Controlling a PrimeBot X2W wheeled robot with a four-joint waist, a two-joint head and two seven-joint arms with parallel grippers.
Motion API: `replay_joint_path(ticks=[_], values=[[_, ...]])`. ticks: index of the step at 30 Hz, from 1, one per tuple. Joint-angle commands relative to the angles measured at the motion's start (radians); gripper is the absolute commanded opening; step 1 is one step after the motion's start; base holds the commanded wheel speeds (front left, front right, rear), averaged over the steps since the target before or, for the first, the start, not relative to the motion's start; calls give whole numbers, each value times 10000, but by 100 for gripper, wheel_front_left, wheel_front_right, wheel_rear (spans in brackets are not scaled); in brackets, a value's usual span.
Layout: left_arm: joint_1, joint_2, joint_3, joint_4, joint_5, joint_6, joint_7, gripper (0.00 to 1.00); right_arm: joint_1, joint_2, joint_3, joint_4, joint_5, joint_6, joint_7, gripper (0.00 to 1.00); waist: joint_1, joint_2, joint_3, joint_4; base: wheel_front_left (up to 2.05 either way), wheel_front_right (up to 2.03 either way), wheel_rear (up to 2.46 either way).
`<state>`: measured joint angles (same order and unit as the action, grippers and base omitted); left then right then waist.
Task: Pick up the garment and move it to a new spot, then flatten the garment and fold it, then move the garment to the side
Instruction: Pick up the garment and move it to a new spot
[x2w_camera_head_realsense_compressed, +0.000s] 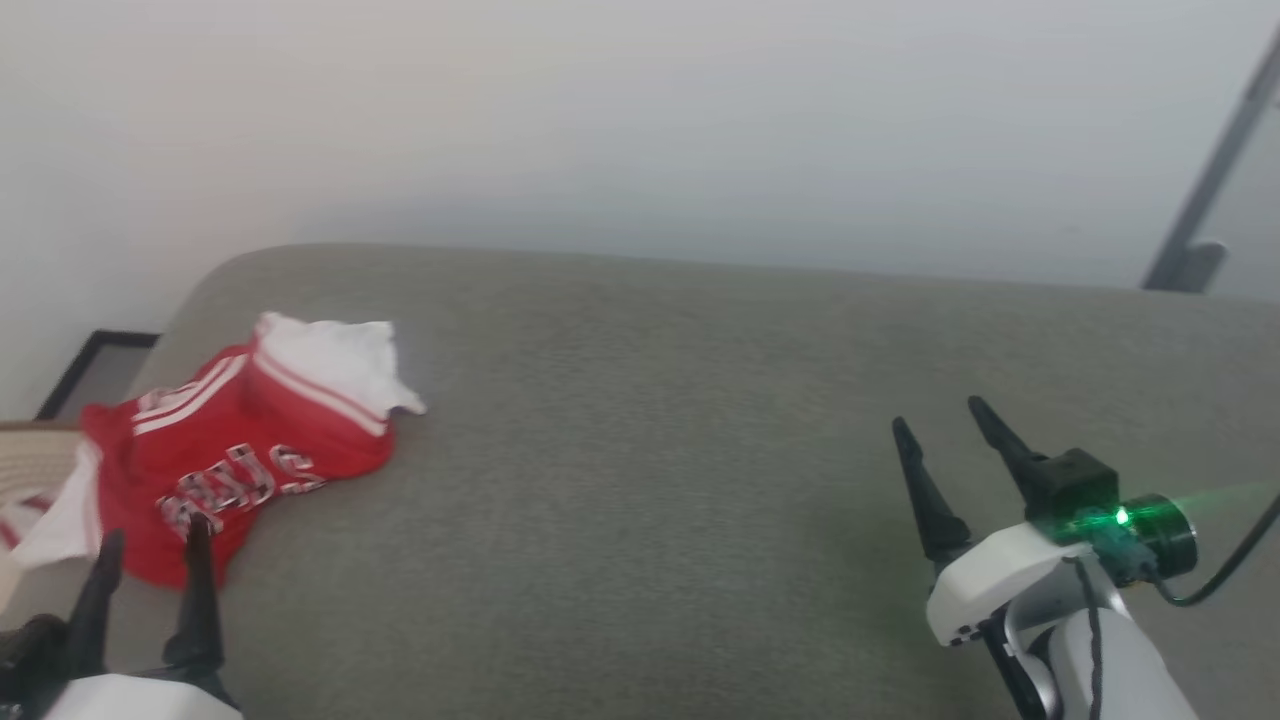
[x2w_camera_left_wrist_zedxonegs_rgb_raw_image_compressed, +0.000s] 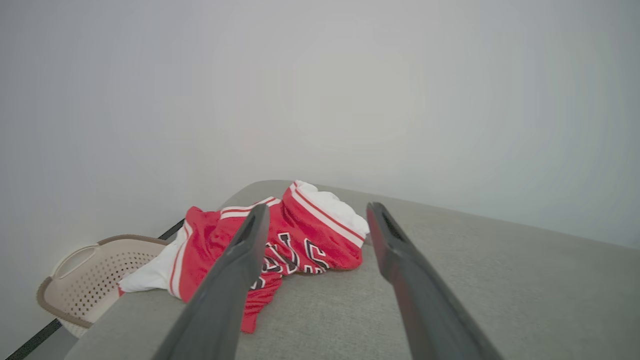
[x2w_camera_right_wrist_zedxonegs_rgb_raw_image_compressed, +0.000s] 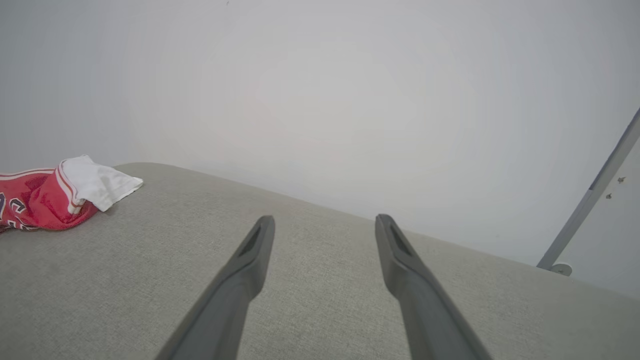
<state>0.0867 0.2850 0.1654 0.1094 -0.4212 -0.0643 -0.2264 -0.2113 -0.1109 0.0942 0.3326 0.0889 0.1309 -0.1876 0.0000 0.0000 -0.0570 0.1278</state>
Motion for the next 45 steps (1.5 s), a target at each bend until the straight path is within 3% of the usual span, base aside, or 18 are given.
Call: replay_joint_path(ticks=[1, 16, 21, 30, 34, 45], values=[[136, 103, 75, -27, -26, 76, 63, 100, -89, 15, 63, 56, 85, -3, -8, 100, 0, 0, -107, 346, 0, 0, 0], [610, 315, 291, -655, -181, 460, 634, 100, -382, 159, 1077, 616, 499, -3, -233, 100, 0, 0, -469, 2373, 0, 0, 0], [611, 276, 435, -776, -501, 483, 841, 100, -405, 185, 1136, 756, 516, -3, -284, 100, 0, 0, -448, 2565, 0, 0, 0], [-147, 452, 496, -772, -1230, 283, 1576, 100, -666, -14, 1276, 620, 516, -3, -226, 100, 0, 0, 44, 2257, 0, 0, 0], [-906, 778, 506, -410, -1655, 67, 1999, 100, -847, -213, 1289, 391, 493, -3, -137, 100, 0, 0, 572, 1914, 0, 0, 0], [-3677, 1950, 51, 1994, -2628, -501, 3215, 100, -1329, -868, 1095, -755, 319, -3, 391, 100, 0, 0, 2372, 1002, 0, 0, 0]])
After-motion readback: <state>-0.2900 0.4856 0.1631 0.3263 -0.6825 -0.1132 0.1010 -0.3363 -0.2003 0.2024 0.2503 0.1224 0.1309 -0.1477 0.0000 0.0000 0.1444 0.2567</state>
